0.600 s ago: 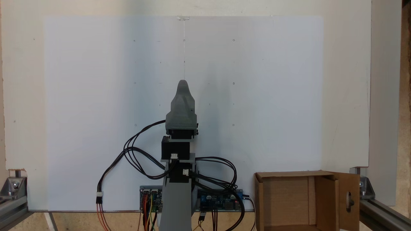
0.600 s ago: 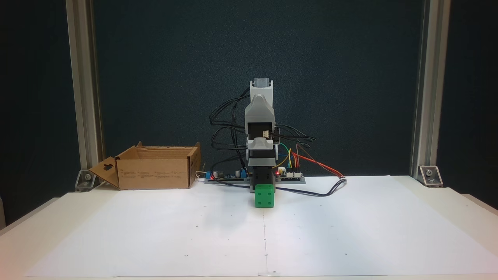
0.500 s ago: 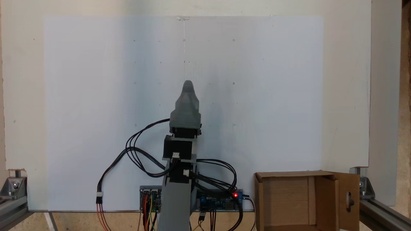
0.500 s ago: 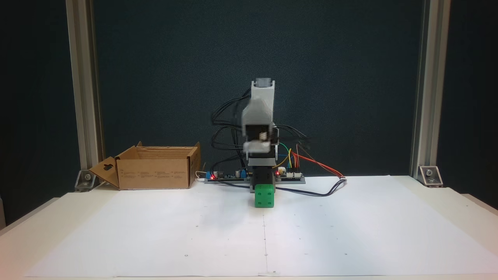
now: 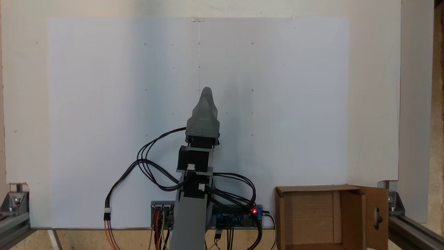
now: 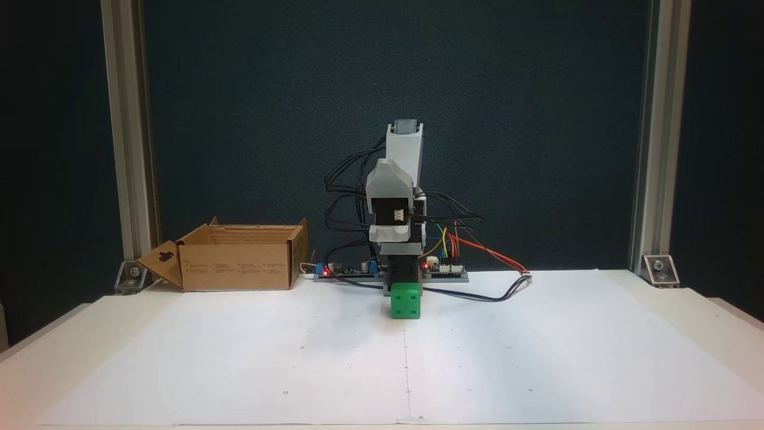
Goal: Grasp a green dice and put it in the bin.
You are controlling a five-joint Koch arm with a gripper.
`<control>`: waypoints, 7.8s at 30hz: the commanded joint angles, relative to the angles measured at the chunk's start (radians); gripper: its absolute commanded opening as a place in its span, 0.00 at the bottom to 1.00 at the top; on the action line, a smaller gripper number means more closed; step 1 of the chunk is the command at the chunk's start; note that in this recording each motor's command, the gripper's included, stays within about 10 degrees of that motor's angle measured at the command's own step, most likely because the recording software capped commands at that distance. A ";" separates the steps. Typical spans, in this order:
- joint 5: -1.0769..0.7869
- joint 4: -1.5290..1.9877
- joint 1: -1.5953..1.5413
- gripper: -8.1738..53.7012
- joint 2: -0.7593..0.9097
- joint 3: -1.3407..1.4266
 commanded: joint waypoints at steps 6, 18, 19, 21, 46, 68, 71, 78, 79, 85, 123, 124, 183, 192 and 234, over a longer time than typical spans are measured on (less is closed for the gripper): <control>0.031 -0.014 0.005 0.86 0.104 0.046; 0.029 0.014 0.012 0.85 0.104 0.046; 0.029 0.017 0.012 0.85 0.104 0.046; 0.028 0.018 0.009 0.85 0.104 0.046; 0.021 1.087 -0.035 0.84 0.107 -0.607; 0.028 2.470 -0.046 0.84 0.101 -1.169; 0.028 2.571 -0.031 0.84 0.101 -1.233; 0.028 2.612 -0.032 0.84 0.100 -1.233; 0.028 2.612 -0.032 0.84 0.101 -1.229; 0.028 2.608 -0.035 0.84 0.104 -1.134; 0.041 2.326 -0.097 0.86 0.101 -0.709; 0.048 2.321 -0.098 0.86 0.101 -0.707; 0.195 2.115 -0.152 0.84 -0.253 -0.632; 0.193 2.040 -0.153 0.83 -0.327 -0.632; 0.229 2.505 -0.120 0.32 -0.258 -1.050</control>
